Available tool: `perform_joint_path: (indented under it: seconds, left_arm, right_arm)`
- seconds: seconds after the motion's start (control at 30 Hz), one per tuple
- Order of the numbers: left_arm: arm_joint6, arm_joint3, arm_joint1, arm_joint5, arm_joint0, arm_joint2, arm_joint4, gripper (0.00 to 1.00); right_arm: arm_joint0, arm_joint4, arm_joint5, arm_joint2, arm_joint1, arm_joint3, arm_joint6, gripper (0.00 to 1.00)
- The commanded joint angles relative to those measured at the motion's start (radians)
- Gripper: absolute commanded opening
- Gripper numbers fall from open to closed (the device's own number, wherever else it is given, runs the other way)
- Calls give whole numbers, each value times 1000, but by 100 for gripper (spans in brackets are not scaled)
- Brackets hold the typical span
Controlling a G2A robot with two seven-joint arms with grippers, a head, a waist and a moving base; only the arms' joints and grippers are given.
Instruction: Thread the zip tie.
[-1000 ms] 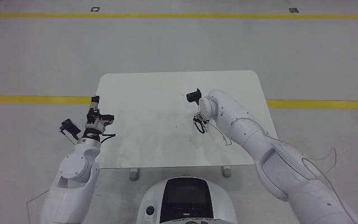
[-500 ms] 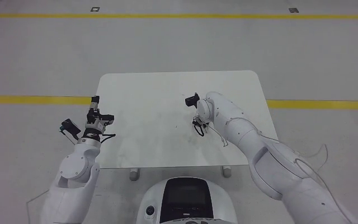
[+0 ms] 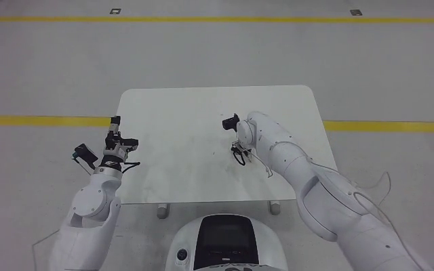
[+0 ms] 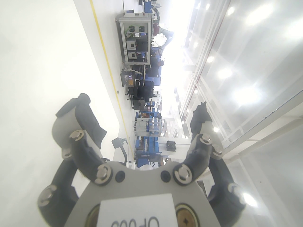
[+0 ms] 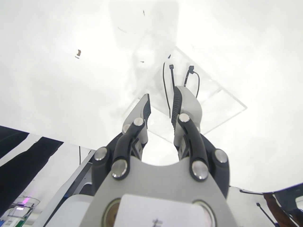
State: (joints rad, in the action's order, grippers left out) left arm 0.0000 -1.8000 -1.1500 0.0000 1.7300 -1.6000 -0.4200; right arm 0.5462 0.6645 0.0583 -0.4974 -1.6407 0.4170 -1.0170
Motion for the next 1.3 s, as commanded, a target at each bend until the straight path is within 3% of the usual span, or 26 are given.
perform_joint_path:
  seconds: [0.0,0.37,0.6,1.1,1.27]
  left_arm:
    - [0,0,0,0,0,0,0,100]
    - [0,0,0,0,0,0,0,100]
    - [0,0,0,0,0,0,0,100]
    - [0,0,0,0,0,0,0,100]
    - [0,0,0,0,0,0,0,100]
  right_arm:
    - [1,1,-1,-1,-5,-12,10,21]
    - [-3,5,6,-10,-31,-74,45,11]
    - [-7,5,4,-17,-45,-105,57,15]
    - [-12,10,-9,-32,-67,-164,64,13]
    - [-15,15,-11,-35,-73,-176,64,0]
